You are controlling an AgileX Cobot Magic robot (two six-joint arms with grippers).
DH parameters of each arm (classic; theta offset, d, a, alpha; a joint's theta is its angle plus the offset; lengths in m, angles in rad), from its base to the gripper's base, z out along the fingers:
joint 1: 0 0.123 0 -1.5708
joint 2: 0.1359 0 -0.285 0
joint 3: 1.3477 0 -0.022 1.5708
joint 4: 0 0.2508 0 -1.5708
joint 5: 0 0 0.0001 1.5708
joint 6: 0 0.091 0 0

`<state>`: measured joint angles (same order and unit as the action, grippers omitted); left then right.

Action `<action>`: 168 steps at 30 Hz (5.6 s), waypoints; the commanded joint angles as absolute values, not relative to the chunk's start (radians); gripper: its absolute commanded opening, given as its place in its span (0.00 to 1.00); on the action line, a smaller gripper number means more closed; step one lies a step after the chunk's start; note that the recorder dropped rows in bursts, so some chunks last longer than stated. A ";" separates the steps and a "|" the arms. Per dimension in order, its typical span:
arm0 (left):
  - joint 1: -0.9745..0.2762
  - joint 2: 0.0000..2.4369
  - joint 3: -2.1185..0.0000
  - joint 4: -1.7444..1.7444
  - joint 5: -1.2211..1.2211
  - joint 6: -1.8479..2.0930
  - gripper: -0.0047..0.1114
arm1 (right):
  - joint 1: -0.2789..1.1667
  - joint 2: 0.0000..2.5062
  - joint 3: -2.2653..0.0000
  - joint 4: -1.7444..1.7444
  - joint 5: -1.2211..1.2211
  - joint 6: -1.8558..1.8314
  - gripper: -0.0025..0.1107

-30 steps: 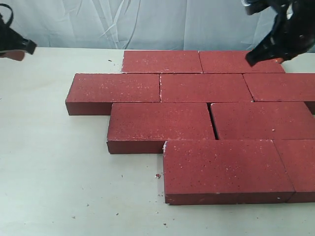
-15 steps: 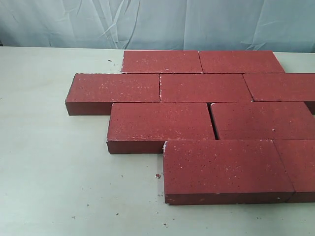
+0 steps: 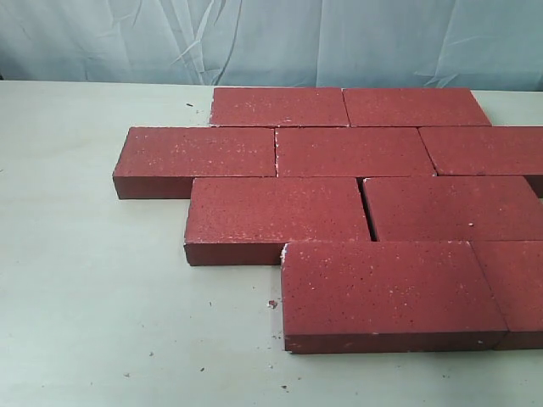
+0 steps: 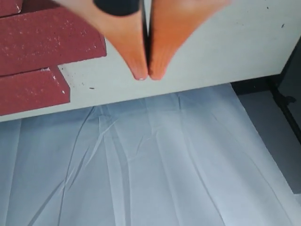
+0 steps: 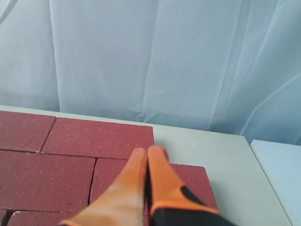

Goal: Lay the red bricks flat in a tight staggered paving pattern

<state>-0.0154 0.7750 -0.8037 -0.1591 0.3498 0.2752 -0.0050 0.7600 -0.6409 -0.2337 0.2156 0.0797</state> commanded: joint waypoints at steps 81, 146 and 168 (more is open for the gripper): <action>0.019 0.090 -0.207 0.027 0.113 0.060 0.04 | -0.010 0.326 -0.472 -0.056 0.123 0.082 0.02; 0.019 0.000 0.000 0.065 0.236 0.007 0.04 | -0.010 0.326 -0.472 -0.057 0.123 0.084 0.02; 0.019 0.000 0.000 0.065 0.236 0.007 0.04 | -0.010 0.326 -0.472 -0.080 0.226 0.082 0.02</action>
